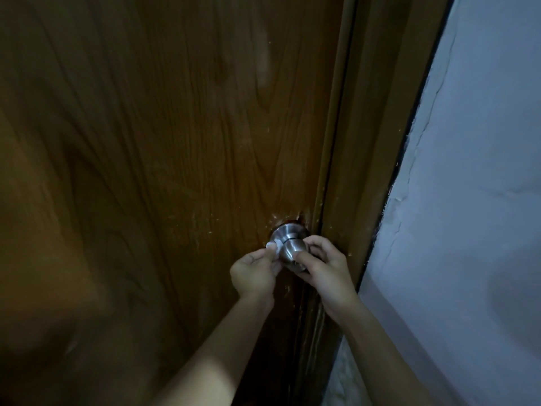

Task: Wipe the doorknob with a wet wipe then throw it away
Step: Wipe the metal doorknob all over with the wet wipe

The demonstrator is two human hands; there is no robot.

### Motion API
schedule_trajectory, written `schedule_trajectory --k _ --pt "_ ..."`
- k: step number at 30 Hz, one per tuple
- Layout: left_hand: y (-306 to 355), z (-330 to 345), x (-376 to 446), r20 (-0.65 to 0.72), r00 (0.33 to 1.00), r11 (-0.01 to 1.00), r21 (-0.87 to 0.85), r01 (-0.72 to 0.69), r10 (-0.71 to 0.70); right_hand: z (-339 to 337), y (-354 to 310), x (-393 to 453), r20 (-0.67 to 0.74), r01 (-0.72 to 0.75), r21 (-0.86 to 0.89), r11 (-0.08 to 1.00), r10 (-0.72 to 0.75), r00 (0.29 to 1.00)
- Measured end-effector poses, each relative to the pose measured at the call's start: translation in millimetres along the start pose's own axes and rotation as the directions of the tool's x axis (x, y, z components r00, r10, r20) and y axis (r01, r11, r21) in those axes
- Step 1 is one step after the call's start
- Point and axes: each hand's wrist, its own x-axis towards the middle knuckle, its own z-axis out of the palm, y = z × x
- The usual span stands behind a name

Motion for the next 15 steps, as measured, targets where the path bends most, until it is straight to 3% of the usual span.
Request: schedule_trajectory --k 5,9,12,15 --pt "0 6 -3 -0.004 0.974 0.962 -0.156 0.222 -0.225 1 -1 1 -0.007 -0.005 -0.013 1.000 0.005 1.000" --pt "-12 12 8 0.147 0.894 0.879 -0.173 0.444 -0.423 1 0 -1 -0.030 -0.023 -0.073 0.997 0.021 0.999" --pt "-17 13 11 0.261 0.855 0.859 -0.141 0.493 -0.448 -4 -3 -5 -0.025 -0.042 -0.079 0.996 0.040 0.999" --pt "-16 11 9 0.298 0.849 0.854 -0.160 0.495 -0.436 -6 2 -10 -0.106 -0.067 -0.033 0.997 0.063 0.992"
